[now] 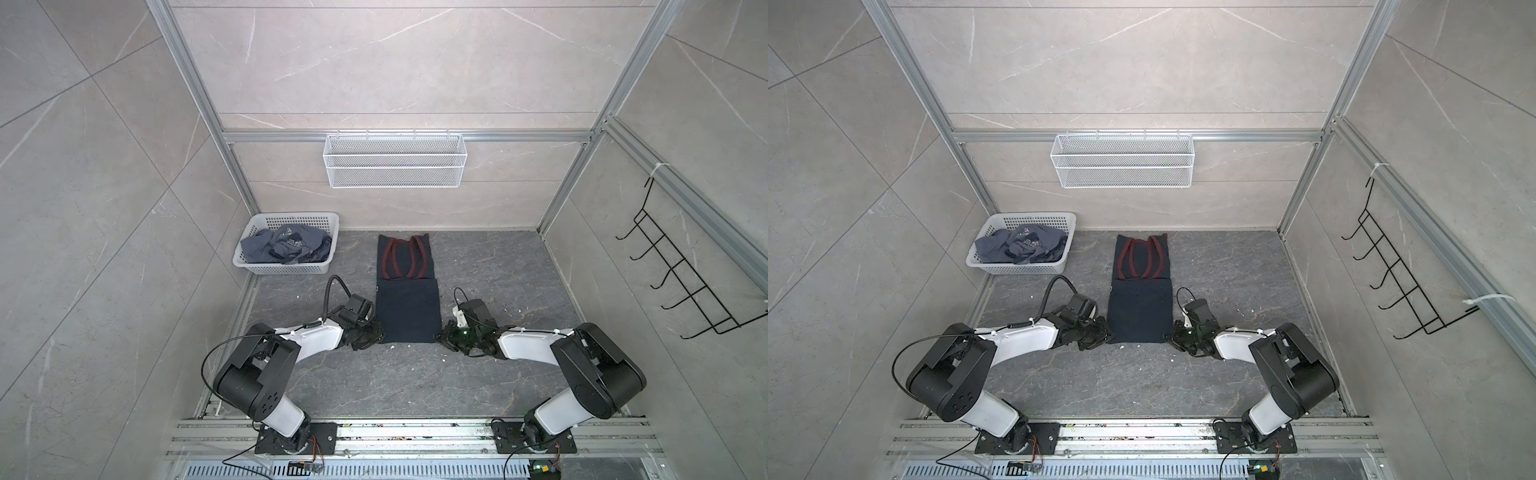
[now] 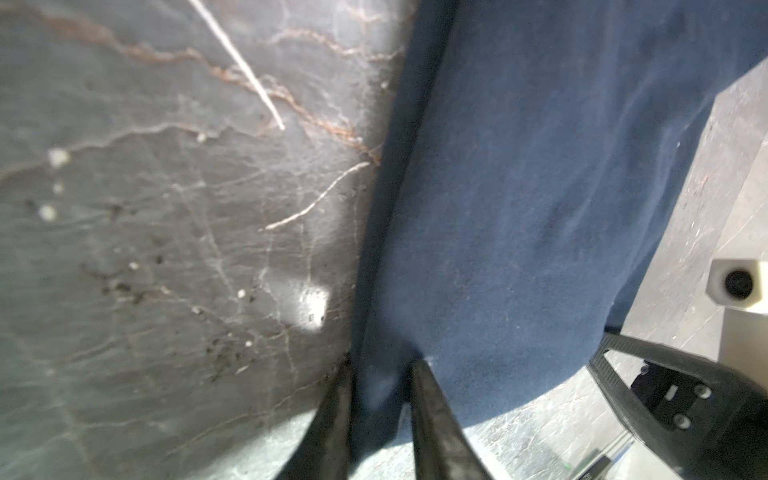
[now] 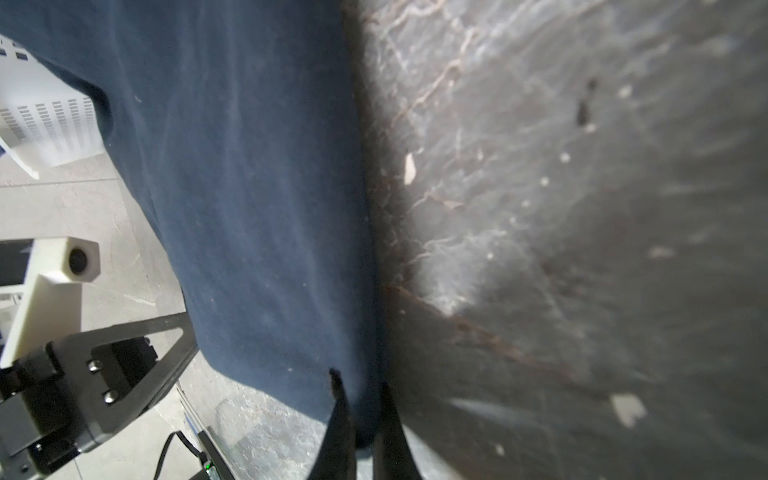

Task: Fold and stack the tank tops

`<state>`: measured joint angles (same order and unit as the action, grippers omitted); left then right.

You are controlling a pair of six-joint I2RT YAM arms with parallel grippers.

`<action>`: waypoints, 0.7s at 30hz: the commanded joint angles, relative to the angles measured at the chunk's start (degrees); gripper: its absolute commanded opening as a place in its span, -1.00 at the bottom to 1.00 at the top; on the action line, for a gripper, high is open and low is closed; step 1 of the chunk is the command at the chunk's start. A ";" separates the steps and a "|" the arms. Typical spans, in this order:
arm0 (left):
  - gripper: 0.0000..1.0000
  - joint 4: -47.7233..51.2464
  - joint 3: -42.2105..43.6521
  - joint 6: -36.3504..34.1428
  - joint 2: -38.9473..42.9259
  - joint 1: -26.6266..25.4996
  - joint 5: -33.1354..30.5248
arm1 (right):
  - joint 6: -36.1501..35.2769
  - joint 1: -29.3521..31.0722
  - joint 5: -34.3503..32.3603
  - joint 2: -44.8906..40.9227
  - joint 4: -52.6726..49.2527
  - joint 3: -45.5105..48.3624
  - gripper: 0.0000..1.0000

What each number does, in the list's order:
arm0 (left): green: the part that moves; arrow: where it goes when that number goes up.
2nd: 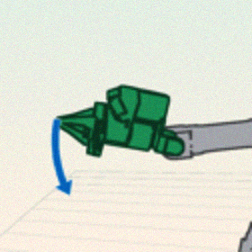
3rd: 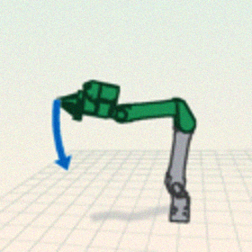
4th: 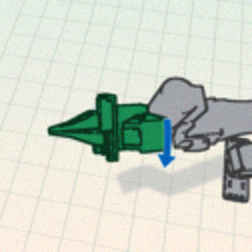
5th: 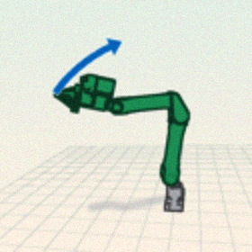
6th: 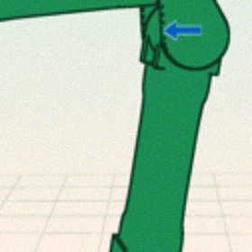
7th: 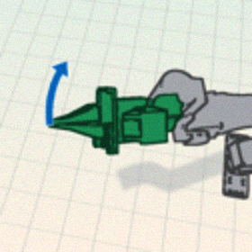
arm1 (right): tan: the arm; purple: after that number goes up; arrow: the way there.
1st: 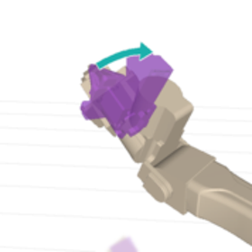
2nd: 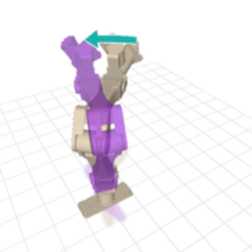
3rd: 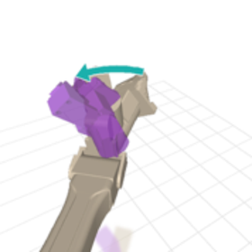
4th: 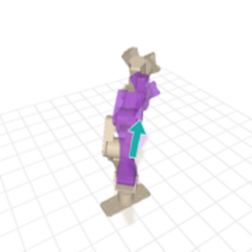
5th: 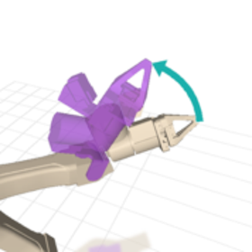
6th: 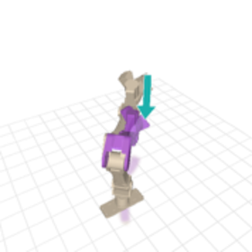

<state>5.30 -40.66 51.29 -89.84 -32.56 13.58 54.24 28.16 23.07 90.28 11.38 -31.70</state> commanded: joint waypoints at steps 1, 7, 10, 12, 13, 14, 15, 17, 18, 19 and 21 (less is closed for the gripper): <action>-0.63 2.15 -0.30 0.60 -0.17 -0.27 -0.20 | -0.62 1.10 -2.83 -0.68 -4.76 0.19 -1.00; -0.93 4.20 0.62 0.72 3.13 -0.79 -1.78 | -0.89 2.02 -5.32 -5.22 -9.36 2.05 -1.00; -1.00 5.82 1.45 1.54 6.01 -2.10 -3.13 | -0.71 3.13 -5.88 -8.87 -11.78 3.29 -1.00; -1.00 7.95 1.66 2.27 8.62 -3.59 -4.42 | -0.79 3.94 -6.18 -11.98 -14.73 3.49 -1.00; -1.00 9.25 1.72 2.80 10.23 -4.44 -5.04 | -0.71 4.46 -6.40 -14.00 -16.58 3.49 -1.00; -1.00 10.34 1.69 3.32 11.78 -5.39 -5.77 | -0.70 4.90 -6.73 -15.89 -18.33 3.38 -1.00; -1.00 11.85 1.56 4.00 13.74 -6.51 -6.90 | -0.74 5.44 -7.26 -18.21 -20.33 3.04 -1.00; -1.00 14.69 0.75 5.24 17.57 -8.61 -9.46 | -0.97 6.32 -8.66 -22.52 -25.22 1.82 -1.00; -1.00 16.05 0.24 5.77 19.38 -9.52 -10.49 | -1.06 6.61 -9.17 -24.67 -27.05 1.20 -1.00; -1.00 17.21 -0.40 6.20 20.97 -10.17 -11.32 | -1.04 6.73 -9.52 -26.63 -28.95 0.51 -1.00; -1.00 19.28 -2.19 6.54 23.49 -10.96 -12.49 | -1.21 6.85 -9.71 -29.57 -31.85 -1.11 -1.00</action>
<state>18.92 -39.81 55.77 -69.93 -42.78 5.80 54.22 34.76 16.12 64.12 -12.05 -29.98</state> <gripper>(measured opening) 0.052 0.070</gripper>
